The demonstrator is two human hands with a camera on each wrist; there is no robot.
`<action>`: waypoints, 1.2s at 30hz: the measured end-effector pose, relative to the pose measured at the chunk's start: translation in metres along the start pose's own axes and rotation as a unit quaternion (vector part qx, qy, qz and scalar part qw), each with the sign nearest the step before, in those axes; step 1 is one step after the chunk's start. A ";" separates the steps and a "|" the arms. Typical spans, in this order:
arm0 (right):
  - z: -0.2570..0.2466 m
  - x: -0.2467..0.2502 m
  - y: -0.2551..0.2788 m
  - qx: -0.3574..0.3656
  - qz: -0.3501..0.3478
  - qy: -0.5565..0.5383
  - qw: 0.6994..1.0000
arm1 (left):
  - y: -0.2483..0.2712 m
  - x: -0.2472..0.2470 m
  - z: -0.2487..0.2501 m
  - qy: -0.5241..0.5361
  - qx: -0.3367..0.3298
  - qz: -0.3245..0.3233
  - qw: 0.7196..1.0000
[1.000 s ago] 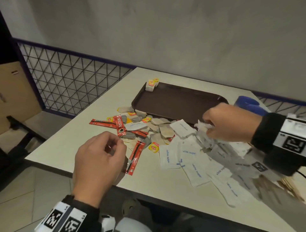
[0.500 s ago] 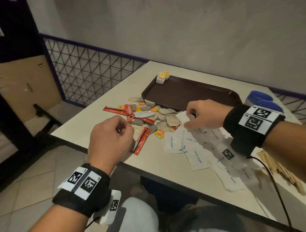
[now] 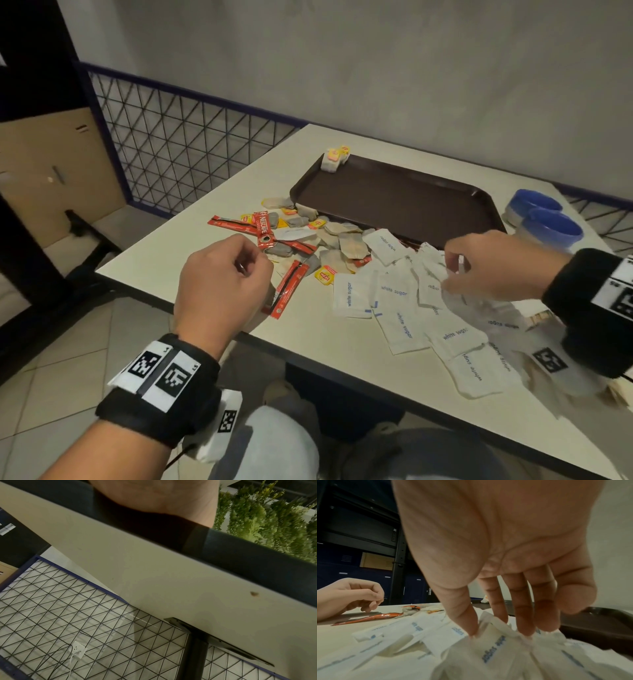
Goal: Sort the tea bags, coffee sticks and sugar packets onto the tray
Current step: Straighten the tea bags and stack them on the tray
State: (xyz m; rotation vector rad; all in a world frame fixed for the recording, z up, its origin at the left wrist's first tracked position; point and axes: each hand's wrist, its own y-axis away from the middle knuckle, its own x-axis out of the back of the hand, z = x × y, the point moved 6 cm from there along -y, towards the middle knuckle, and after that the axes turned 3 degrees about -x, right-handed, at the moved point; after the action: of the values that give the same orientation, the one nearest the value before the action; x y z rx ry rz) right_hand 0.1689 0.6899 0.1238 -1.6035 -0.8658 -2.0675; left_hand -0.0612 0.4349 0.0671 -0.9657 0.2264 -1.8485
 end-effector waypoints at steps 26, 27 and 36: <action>-0.035 0.004 -0.008 0.109 0.055 0.076 0.990 | 0.001 0.001 0.001 0.001 -0.004 -0.003 1.000; -0.033 0.004 -0.007 0.106 0.053 0.080 0.990 | 0.001 0.001 0.001 0.001 -0.005 -0.003 1.000; -0.054 0.026 -0.028 0.114 0.077 0.005 0.990 | 0.001 0.000 0.000 -0.006 -0.008 0.001 1.000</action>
State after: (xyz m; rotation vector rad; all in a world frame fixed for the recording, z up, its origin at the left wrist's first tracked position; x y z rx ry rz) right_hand 0.1052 0.6762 0.1333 -1.4860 -0.9091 -1.8000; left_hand -0.0607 0.4345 0.0663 -0.9867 0.2362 -1.8412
